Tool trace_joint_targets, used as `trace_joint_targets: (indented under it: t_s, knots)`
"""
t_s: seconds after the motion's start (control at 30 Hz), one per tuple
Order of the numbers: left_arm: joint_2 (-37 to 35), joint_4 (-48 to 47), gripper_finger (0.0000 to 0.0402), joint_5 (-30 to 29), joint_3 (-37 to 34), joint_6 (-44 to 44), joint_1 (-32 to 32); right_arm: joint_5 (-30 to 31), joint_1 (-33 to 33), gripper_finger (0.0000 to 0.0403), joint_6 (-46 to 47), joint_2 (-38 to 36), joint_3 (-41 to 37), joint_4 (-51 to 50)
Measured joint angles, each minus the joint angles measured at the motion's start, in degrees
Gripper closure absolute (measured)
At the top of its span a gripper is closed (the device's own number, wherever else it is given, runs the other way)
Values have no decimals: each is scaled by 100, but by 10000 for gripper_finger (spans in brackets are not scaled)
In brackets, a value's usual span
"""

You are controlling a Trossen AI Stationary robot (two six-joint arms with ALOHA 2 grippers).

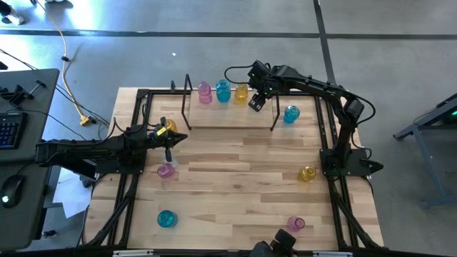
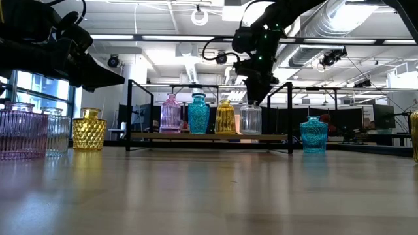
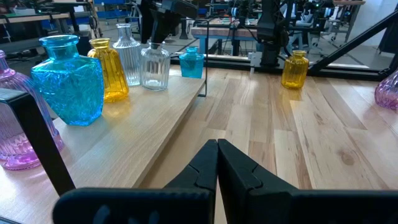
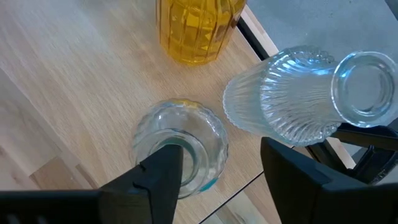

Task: Sort vases onto shelf
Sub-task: Put the right transparent vase on the shelf aligned with the transparent vase

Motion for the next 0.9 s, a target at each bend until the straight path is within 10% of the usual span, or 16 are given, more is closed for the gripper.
trace_joint_targets:
  t_s: [0.6, 0.9]
  knots:
    - [0, -2, 401, 0, 0, 0, 1, -738, 29, 389, -316, 0, 0, -13]
    - [0, -1, 401, 0, 0, 1, 1, -897, 73, 359, -227, 0, 0, -42]
